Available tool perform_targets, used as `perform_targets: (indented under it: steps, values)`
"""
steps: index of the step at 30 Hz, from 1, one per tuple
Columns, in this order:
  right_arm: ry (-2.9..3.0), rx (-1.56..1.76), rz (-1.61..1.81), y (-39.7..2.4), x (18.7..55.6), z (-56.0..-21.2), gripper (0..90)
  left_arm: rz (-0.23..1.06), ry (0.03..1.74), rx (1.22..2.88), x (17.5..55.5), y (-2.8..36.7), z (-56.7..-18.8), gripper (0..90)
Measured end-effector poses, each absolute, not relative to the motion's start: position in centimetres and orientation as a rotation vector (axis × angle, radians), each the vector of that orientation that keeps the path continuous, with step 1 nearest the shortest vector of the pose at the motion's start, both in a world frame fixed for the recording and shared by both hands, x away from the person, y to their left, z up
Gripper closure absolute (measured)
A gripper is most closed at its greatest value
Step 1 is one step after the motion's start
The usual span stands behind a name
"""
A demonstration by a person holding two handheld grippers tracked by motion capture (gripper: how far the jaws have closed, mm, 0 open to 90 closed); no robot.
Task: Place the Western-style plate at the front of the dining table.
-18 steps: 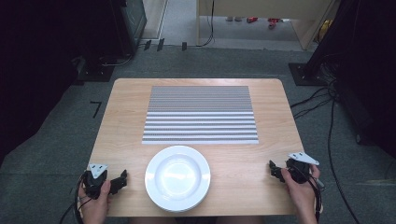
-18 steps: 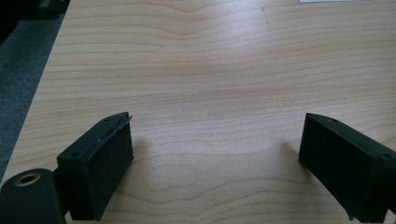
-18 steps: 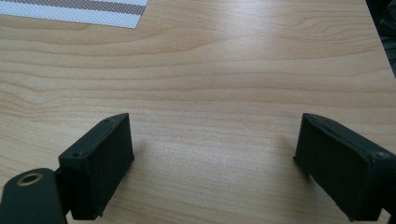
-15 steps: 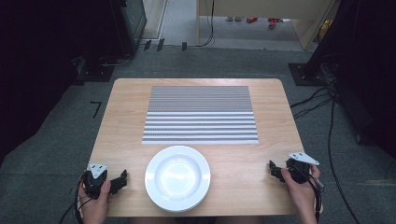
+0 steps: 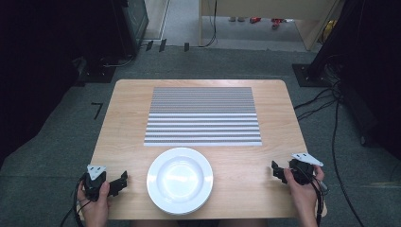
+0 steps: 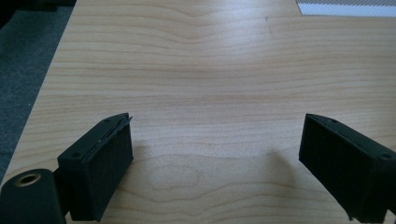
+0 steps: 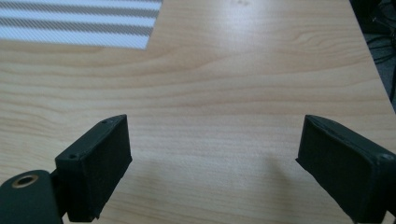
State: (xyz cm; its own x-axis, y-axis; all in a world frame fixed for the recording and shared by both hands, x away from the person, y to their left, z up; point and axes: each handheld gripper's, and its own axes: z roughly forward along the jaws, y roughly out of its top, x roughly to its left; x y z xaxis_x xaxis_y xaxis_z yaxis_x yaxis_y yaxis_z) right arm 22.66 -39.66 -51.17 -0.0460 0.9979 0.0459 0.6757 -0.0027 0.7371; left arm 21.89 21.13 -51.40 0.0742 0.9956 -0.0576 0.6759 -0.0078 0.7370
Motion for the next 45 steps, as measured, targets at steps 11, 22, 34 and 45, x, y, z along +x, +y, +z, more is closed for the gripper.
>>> perform_targets:
  steps: [11,22,34,45]
  values:
    - [1.776,1.677,0.948,-37.3,22.3,-49.7,8.2,0.632,1.576,1.696,20.9,19.6,-49.8,9.9]
    - [1.85,1.586,1.046,-33.3,22.0,-48.9,7.8,0.573,1.503,1.702,20.4,17.5,-49.4,9.9]
    - [1.889,1.519,1.075,-29.6,21.6,-48.6,8.6,0.548,1.444,1.706,20.0,15.9,-49.1,9.9]
    - [1.915,1.508,1.118,-27.4,21.3,-48.7,9.2,0.531,1.423,1.671,19.6,15.4,-48.8,10.0]
